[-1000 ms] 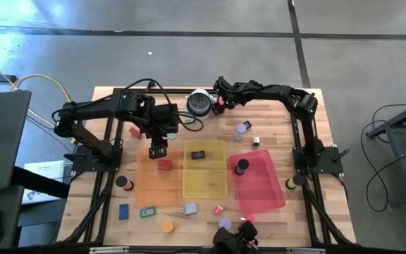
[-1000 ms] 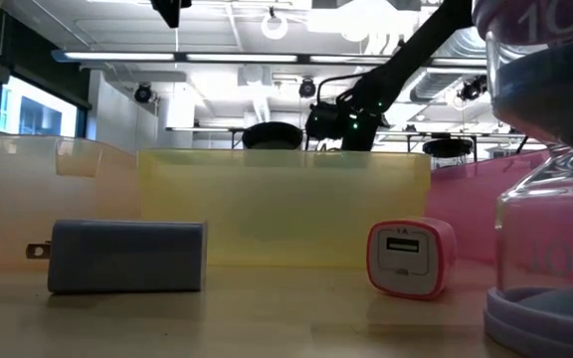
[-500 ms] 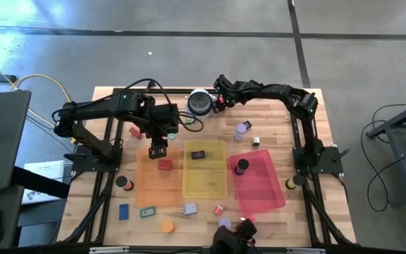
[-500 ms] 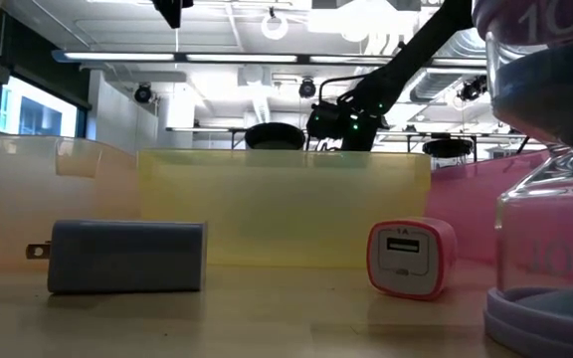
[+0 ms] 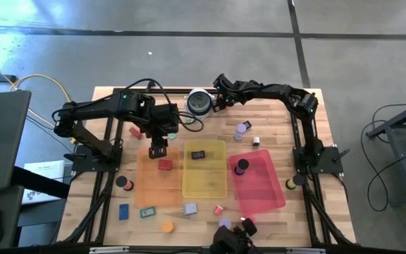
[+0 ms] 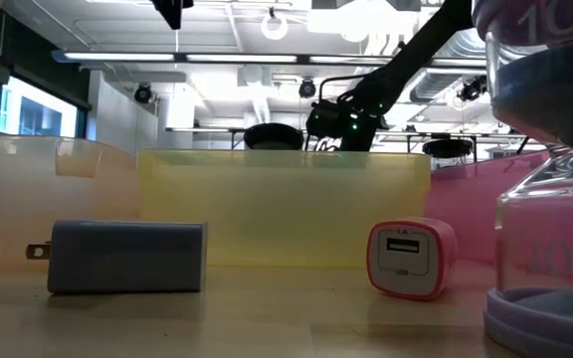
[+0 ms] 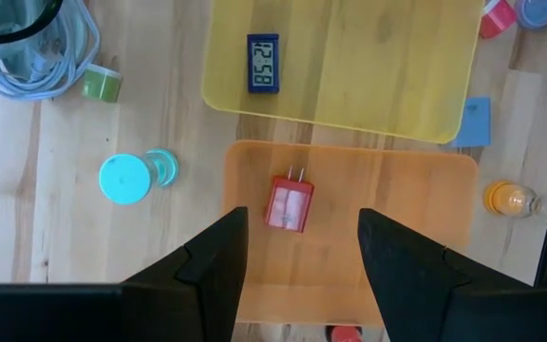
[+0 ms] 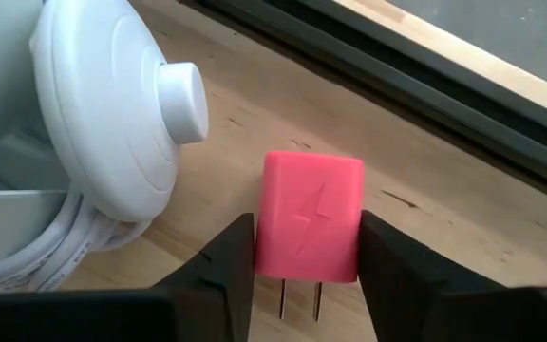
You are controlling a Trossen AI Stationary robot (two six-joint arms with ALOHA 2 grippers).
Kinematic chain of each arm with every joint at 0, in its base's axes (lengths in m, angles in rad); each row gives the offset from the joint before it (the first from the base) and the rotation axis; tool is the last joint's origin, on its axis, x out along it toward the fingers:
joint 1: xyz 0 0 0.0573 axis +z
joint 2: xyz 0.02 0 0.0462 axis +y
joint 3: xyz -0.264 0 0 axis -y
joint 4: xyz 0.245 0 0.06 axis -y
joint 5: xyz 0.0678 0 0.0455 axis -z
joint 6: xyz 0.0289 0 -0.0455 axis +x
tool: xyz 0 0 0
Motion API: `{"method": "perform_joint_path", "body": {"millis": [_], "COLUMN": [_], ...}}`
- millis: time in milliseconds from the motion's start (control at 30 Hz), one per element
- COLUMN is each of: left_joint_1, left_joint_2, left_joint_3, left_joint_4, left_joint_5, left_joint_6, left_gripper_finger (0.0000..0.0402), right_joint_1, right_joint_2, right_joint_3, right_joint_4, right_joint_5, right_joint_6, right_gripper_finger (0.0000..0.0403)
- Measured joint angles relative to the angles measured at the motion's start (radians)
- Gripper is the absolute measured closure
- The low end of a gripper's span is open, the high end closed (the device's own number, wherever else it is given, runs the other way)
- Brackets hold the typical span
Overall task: Pick & Place Office items
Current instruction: Put the pink charger adaptor into the orange bin
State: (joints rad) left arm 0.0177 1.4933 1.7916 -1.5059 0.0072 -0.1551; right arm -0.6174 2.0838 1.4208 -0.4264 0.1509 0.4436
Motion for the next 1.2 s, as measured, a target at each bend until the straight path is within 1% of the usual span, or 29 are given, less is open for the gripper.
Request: {"method": "perform_joint_path", "body": {"millis": [233, 400, 467, 633, 800, 900, 933, 1100, 1200], "left_joint_1": [0.0, 0.0, 0.0, 0.0, -0.004, -0.004, -0.004, -0.023, -0.049], "left_joint_2": [0.0, 0.0, 0.0, 0.0, 0.0, 0.0, 0.0, 0.0, 0.0], "left_joint_3": [0.0, 0.0, 0.0, 0.0, 0.0, 0.0, 0.0, 0.0, 0.0], "left_joint_4": [0.0, 0.0, 0.0, 0.001, 0.0, 0.001, 0.001, 0.046, 0.082], "left_joint_5": [-0.002, -0.002, -0.002, -0.002, -0.001, -0.002, -0.006, -0.019, -0.075], "left_joint_6": [-0.001, -0.002, -0.002, -0.021, -0.048, -0.07, -0.08, -0.103, -0.114], "left_gripper_finger": [0.0209, 0.0209, 0.0209, 0.0209, 0.0209, 0.0209, 0.0209, 0.0209, 0.0209], "right_joint_1": [0.002, 0.009, 0.015, 0.023, 0.049, 0.068, 0.076, 0.14, 0.205], "right_joint_2": [-0.003, -0.033, -0.062, -0.15, -0.268, -0.347, -0.376, -0.542, -0.635], "right_joint_3": [0.001, -0.001, -0.001, -0.001, 0.0, -0.001, -0.002, 0.0, 0.0], "right_joint_4": [-0.034, -0.081, -0.099, -0.171, -0.279, -0.349, -0.358, -0.35, -0.343], "right_joint_5": [0.006, 0.023, 0.049, 0.066, 0.159, 0.184, 0.168, -0.022, -0.072], "right_joint_6": [-0.002, -0.025, -0.029, -0.06, -0.105, -0.11, -0.11, -0.083, -0.086], "right_gripper_finger": [0.0264, 0.0264, 0.0264, 0.0264, 0.0264, 0.0264, 0.0264, 0.0264, 0.0264]}}
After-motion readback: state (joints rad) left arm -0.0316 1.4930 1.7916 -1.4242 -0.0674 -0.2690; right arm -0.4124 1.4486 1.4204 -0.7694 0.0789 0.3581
